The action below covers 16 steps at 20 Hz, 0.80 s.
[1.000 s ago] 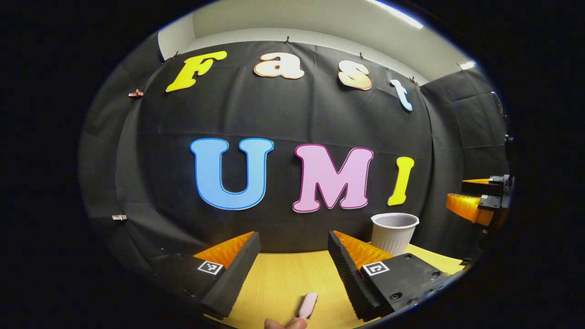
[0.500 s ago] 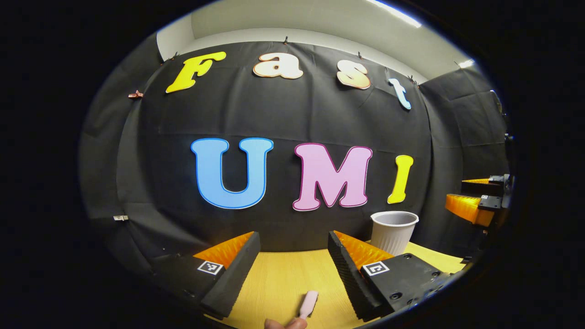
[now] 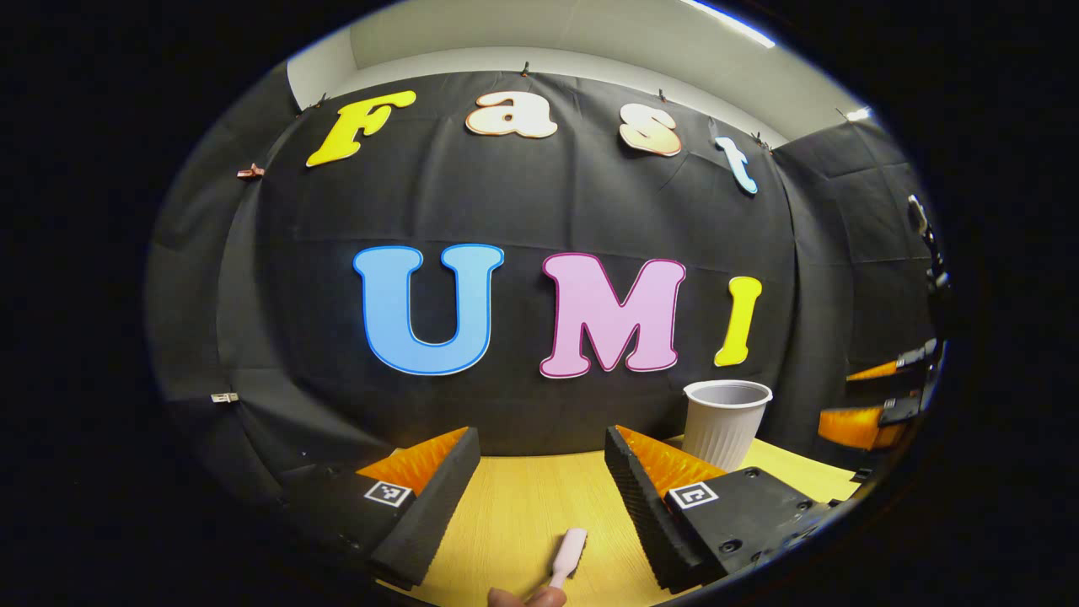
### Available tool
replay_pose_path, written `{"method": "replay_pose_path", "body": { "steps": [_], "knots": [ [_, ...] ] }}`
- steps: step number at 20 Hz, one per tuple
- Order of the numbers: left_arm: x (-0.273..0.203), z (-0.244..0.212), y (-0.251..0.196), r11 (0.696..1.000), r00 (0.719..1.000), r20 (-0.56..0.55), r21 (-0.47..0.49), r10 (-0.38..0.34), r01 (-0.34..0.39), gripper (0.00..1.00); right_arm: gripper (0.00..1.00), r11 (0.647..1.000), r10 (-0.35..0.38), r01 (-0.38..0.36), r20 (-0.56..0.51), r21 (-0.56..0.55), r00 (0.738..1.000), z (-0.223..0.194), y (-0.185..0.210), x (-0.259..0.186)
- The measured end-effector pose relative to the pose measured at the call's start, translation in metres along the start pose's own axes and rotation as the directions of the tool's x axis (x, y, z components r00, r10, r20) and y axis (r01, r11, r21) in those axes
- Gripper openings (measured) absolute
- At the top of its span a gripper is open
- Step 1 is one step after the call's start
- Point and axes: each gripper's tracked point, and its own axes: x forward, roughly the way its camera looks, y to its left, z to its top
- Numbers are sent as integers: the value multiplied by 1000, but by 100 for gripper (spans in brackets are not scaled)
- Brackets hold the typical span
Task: Pick up the small broom and dustpan from the desktop, sweep the trash into the dustpan with the broom, and then empty the trash into the garbage bin.
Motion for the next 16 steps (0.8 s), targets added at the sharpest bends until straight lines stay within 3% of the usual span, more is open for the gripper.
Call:
{"method": "replay_pose_path", "body": {
  "steps": [3, 5, 9, 14, 16],
  "knots": [
    [-1, -9, 0, 1000, 1000, -22, 5, 9, -8, 95, 98, 999, 33, -36, -165, -17, 986, -62, 0, 4],
    [-3, -16, -1, 1000, 999, -40, 7, 13, -13, 95, 98, 999, 48, -50, -279, -2, 959, -104, -2, 8],
    [-6, -27, -2, 999, 997, -75, 7, 33, -32, 95, 97, 998, 66, -60, -469, 29, 881, -187, -6, 18],
    [-9, -33, -6, 998, 992, -108, 28, 62, -60, 95, 96, 997, 81, -67, -606, 47, 791, -258, -10, 35],
    [-10, -31, -8, 997, 991, -113, 38, 74, -70, 95, 90, 996, 85, -68, -648, 50, 757, -282, -11, 46]
  ]
}}
